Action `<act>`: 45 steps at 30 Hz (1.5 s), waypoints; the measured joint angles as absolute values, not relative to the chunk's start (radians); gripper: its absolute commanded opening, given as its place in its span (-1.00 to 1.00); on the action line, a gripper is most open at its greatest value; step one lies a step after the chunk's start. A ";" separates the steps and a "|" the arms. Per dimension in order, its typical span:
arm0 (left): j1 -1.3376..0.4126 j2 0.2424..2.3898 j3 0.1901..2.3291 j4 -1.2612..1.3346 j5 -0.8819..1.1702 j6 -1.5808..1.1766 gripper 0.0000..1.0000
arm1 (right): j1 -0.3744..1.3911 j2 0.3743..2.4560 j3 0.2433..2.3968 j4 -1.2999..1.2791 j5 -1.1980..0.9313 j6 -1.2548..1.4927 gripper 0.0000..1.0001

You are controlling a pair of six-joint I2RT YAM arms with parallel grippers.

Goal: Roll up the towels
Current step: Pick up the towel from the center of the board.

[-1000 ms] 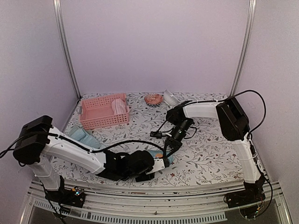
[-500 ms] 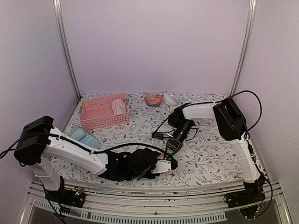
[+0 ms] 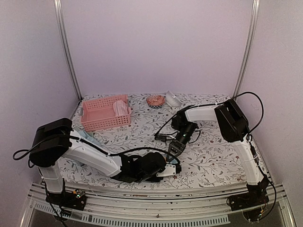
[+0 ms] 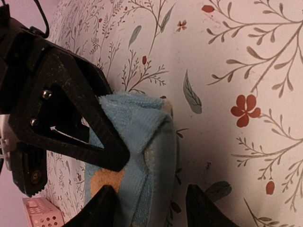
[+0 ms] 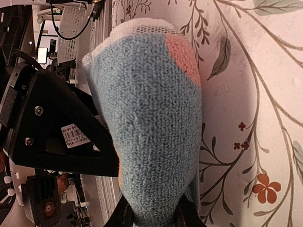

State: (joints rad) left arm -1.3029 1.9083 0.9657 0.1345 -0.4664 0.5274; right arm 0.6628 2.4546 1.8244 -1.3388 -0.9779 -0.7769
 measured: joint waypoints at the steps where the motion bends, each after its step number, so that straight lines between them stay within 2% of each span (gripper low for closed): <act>1: -1.303 1.914 0.970 0.136 -0.476 0.529 0.04 | 0.661 2.457 1.824 -1.340 -0.981 -0.777 -0.84; 10: -1.308 1.988 0.972 0.249 -0.618 0.605 -0.29 | 0.646 2.466 1.824 -1.351 -1.007 -0.778 -0.78; 13: -1.311 2.003 0.968 0.292 -0.653 0.631 -0.47 | 0.642 2.468 1.824 -1.353 -1.017 -0.781 -0.73; 15: -1.312 2.011 0.966 0.316 -0.670 0.645 -0.63 | 0.639 2.468 1.824 -1.353 -1.021 -0.782 -0.65; 18: -1.312 2.016 0.963 0.339 -0.680 0.657 -0.83 | 0.634 2.468 1.824 -1.351 -1.025 -0.784 -0.33; 21: -1.308 2.016 0.958 0.355 -0.677 0.663 -0.98 | 0.631 2.463 1.813 -1.348 -1.028 -0.797 -0.12; 25: -1.295 2.012 0.957 0.360 -0.645 0.653 -1.00 | 0.611 2.431 1.776 -1.333 -1.022 -0.809 0.07; 32: -1.243 1.990 0.951 0.344 -0.599 0.604 -1.00 | 0.490 2.293 1.671 -1.314 -0.943 -0.803 0.18; 38: -1.204 1.944 0.950 0.283 -0.550 0.548 -1.00 | 0.371 2.126 1.556 -1.223 -0.840 -0.764 0.18; 45: -1.153 1.855 0.962 0.190 -0.448 0.456 -1.00 | 0.369 1.953 1.409 -1.079 -0.787 -0.712 0.16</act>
